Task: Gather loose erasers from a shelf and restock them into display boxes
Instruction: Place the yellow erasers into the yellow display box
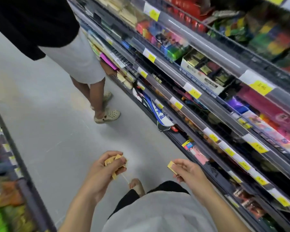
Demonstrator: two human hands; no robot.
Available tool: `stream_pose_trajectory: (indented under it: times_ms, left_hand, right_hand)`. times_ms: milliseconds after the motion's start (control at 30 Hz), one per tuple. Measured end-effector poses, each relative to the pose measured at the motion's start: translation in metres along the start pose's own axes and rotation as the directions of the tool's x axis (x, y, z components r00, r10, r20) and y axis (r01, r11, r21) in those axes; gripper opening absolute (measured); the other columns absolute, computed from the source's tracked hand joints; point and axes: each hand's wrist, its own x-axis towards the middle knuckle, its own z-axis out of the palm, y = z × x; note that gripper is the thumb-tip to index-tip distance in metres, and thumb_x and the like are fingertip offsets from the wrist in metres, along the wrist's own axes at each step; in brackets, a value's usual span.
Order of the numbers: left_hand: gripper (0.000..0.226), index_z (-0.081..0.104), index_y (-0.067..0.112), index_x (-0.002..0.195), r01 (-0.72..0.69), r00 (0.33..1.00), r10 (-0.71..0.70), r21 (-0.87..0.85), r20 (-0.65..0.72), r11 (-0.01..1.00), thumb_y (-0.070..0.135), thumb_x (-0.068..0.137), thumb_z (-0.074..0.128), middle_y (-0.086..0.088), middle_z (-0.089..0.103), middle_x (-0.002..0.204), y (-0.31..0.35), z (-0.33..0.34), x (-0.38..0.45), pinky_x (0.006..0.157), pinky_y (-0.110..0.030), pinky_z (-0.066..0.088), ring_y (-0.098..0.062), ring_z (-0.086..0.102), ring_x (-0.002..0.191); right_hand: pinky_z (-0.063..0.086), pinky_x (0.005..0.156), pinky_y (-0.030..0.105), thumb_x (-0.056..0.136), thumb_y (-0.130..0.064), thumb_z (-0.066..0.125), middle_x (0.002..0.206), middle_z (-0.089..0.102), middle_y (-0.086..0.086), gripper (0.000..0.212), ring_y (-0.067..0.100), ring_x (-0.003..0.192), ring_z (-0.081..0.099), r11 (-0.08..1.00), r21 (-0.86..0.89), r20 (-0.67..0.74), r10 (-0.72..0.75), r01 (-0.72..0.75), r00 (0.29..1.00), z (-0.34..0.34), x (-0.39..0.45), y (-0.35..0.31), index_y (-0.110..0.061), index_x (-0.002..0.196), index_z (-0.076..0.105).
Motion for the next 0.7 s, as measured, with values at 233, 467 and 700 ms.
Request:
stream_pose_trajectory:
  times_ms: [233,467,700]
  left_hand:
    - [0.032,0.078,0.014,0.102,-0.025,0.999,0.025,0.024,-0.023,0.999,0.025,0.073,0.087,-0.008,0.076,0.092,0.063,-0.008,0.058,0.089,-0.039,0.062,-0.019,0.075,0.083]
    - [0.042,0.079,0.015,0.1,-0.024,0.994,0.027,0.03,-0.108,0.999,0.033,0.064,0.09,-0.007,0.078,0.093,0.117,-0.006,0.117,0.09,-0.038,0.062,-0.021,0.075,0.085]
    - [0.037,0.079,0.016,0.103,-0.061,0.981,0.056,-0.017,-0.185,0.998,0.029,0.069,0.09,-0.01,0.077,0.097,0.178,-0.001,0.165,0.089,-0.036,0.062,-0.023,0.075,0.084]
  right_hand:
    - [0.048,0.06,0.026,0.091,-0.021,0.073,0.076,0.07,0.007,0.01,0.017,0.06,0.059,0.998,-0.049,0.002,0.029,-0.029,1.0,0.014,0.063,-0.032,-0.017,0.1,0.074]
    - [0.05,0.065,0.031,0.088,-0.023,0.076,0.085,0.074,0.008,0.01,0.017,0.071,0.066,0.999,-0.048,0.071,-0.014,0.017,0.997,0.039,0.163,-0.106,-0.02,0.097,0.076]
    - [0.051,0.06,0.023,0.089,-0.025,0.075,0.082,0.072,0.008,0.012,0.013,0.068,0.064,0.988,-0.044,0.205,-0.133,0.145,0.97,0.062,0.238,-0.215,-0.022,0.101,0.075]
